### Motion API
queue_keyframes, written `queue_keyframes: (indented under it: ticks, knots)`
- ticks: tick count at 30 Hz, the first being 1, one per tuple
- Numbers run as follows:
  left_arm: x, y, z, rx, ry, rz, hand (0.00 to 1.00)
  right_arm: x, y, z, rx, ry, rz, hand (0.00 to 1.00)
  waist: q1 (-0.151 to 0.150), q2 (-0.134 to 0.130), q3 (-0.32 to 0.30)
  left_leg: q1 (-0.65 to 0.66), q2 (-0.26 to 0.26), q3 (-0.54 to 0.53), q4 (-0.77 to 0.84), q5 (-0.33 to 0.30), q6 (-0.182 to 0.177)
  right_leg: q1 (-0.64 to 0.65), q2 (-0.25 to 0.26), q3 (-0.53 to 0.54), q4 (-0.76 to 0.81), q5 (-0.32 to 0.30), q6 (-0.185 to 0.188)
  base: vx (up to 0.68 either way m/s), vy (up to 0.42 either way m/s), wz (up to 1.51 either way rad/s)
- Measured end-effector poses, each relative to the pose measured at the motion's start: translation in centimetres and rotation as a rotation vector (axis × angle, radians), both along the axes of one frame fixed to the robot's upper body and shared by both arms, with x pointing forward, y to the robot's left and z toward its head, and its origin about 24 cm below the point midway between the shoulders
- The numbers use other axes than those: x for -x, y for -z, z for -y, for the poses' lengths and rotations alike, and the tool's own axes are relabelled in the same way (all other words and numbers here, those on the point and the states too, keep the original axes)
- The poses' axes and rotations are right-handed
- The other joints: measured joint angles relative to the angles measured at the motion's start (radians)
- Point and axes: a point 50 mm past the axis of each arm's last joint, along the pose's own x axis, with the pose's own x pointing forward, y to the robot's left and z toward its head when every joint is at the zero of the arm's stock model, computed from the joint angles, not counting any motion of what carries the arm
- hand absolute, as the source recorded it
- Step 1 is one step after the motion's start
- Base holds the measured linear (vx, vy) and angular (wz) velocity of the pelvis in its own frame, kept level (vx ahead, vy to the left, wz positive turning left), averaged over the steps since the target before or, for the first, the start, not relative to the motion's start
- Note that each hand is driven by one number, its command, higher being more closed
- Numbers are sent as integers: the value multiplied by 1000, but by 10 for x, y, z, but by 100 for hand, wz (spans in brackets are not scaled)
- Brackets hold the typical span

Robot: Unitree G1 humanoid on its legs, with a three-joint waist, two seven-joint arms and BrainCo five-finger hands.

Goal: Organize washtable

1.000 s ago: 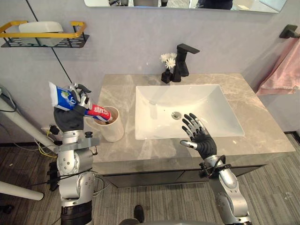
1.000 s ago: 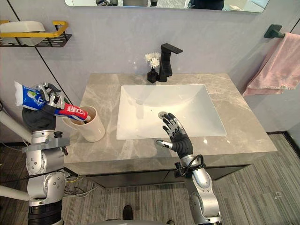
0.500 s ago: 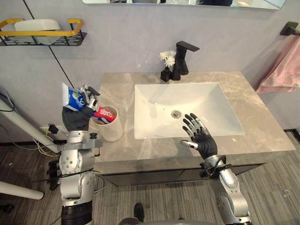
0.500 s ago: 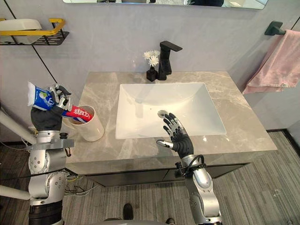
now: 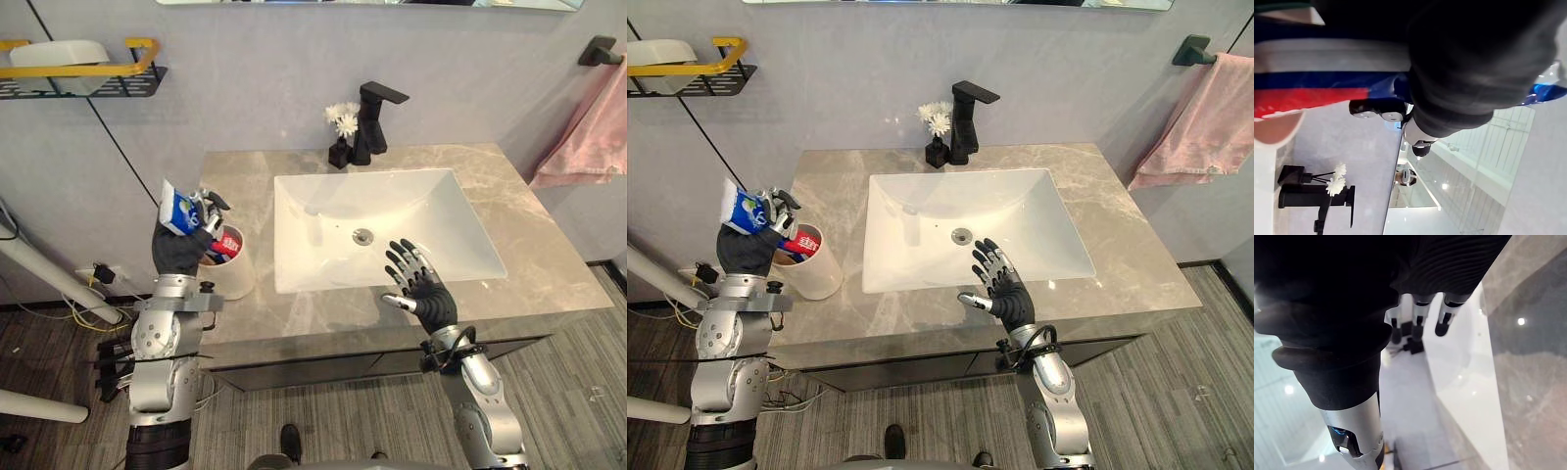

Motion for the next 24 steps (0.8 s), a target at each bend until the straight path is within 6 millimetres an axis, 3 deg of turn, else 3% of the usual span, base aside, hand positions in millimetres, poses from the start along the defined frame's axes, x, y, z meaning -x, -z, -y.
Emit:
queue_keyframes:
  ticks: [15,19,24]
  knots:
    - [0,-6,-4,-74,-21,10,0,0,9,1,1,3,-38,0,0,6,9,-1,-1,-6,0,-1,-1,3,0,-7,-1,0,0,4,2,0]
    - [3,-24,-5,-107,-22,88,0,0,9,0,2,1,-39,0,2,7,9,0,-2,-7,0,-1,-1,5,-2,-11,1,0,0,0,0,2]
    - [7,-79,-22,-188,-73,311,0,0,11,2,13,-4,-46,0,3,18,10,14,-5,-12,0,-1,-1,20,-5,-15,2,0,0,3,3,1]
